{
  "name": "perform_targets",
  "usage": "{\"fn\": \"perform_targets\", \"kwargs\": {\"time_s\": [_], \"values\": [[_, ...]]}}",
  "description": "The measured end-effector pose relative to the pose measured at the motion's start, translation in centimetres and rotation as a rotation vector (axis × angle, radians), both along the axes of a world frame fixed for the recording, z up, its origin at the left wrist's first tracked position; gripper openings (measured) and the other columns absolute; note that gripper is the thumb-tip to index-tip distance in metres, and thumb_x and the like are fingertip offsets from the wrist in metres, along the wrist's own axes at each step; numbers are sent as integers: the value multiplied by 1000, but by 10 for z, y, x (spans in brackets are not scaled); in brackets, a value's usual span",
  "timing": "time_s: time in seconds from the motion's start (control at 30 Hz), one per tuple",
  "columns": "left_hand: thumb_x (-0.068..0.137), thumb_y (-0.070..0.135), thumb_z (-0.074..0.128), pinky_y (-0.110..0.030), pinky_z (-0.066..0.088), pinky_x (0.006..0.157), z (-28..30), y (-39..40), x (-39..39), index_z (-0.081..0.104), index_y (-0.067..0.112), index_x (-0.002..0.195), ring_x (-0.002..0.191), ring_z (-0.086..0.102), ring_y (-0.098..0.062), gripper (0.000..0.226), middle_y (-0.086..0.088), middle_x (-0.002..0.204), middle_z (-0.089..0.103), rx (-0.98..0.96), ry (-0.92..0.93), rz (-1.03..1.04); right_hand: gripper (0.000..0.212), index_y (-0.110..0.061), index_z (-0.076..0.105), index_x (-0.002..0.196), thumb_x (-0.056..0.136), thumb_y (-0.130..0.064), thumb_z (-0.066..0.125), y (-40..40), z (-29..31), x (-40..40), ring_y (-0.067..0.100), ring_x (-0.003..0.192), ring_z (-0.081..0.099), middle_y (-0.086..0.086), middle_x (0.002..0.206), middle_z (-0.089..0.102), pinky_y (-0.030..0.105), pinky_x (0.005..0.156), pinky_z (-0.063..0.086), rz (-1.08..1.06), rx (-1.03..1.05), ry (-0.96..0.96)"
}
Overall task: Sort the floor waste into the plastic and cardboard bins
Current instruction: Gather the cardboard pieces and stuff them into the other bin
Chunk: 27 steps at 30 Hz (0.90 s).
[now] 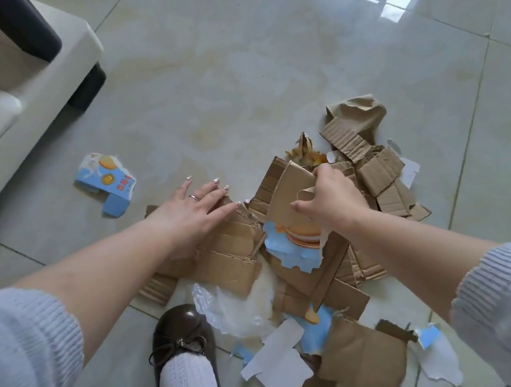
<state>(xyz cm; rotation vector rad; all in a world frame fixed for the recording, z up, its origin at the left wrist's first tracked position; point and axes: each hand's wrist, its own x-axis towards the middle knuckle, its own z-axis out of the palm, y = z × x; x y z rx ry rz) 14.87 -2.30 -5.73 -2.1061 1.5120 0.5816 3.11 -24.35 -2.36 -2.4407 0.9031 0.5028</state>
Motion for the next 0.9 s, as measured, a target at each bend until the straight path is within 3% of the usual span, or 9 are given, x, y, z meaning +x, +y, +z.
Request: {"fn": "perform_targets", "kwargs": {"time_s": [0.13,0.27,0.4,0.47,0.57,0.63,0.73,0.83,0.9], "values": [[71,43,70,-55,2,114,6,-13,-1,-3,25,145,138,17,-32,106,-14,139,24,-33,-24,-20,54,-13,44,114,75,-35,74,-14,8,-3,24,101,55,8,113,54,40,82,51,-61,102,-89],[66,50,72,-50,16,113,14,-15,3,30,23,130,121,38,-29,81,-8,123,39,-113,-16,28,48,-14,46,107,74,-33,75,-28,18,-7,22,90,59,6,102,58,35,66,53,-63,182,-42],[72,44,67,-35,40,81,26,-8,7,41,23,99,97,54,-23,42,-1,103,55,-228,42,150,54,-15,48,116,73,-32,75,-35,24,-11,20,91,61,3,100,61,40,76,56,-99,299,48],[74,38,66,-33,42,68,33,-4,8,40,25,89,89,56,-23,33,1,95,58,-246,140,278,52,-18,47,115,73,-32,75,-37,27,-13,14,84,60,-2,93,59,30,61,53,-112,327,41],[73,34,69,-34,47,69,46,3,12,51,23,86,87,55,-21,25,3,91,59,-282,273,477,52,-22,44,113,73,-31,76,-39,32,-17,8,76,58,-5,90,58,19,46,42,-175,393,6],[72,33,70,-32,45,67,56,5,16,57,23,82,83,55,-20,19,4,84,58,-328,325,571,53,-22,46,114,72,-29,77,-46,37,-23,14,81,61,0,95,60,27,53,49,-246,441,-39],[73,33,71,-27,38,56,72,4,18,52,28,69,72,55,-16,21,10,73,57,-428,408,714,48,-18,51,115,74,-22,76,-61,50,-34,28,91,66,8,104,65,49,78,57,-405,558,-145],[76,33,70,-22,40,54,86,-1,16,58,40,75,71,59,0,15,19,75,64,-625,564,921,37,-11,57,113,79,-14,72,-75,66,-45,28,86,68,11,97,68,45,76,57,-534,647,-280],[78,34,69,-23,46,56,97,-16,8,61,46,89,74,64,-1,17,20,81,67,-769,676,1048,27,-10,61,105,80,-15,70,-92,83,-54,27,82,68,10,91,69,39,70,59,-624,655,-353]]}}
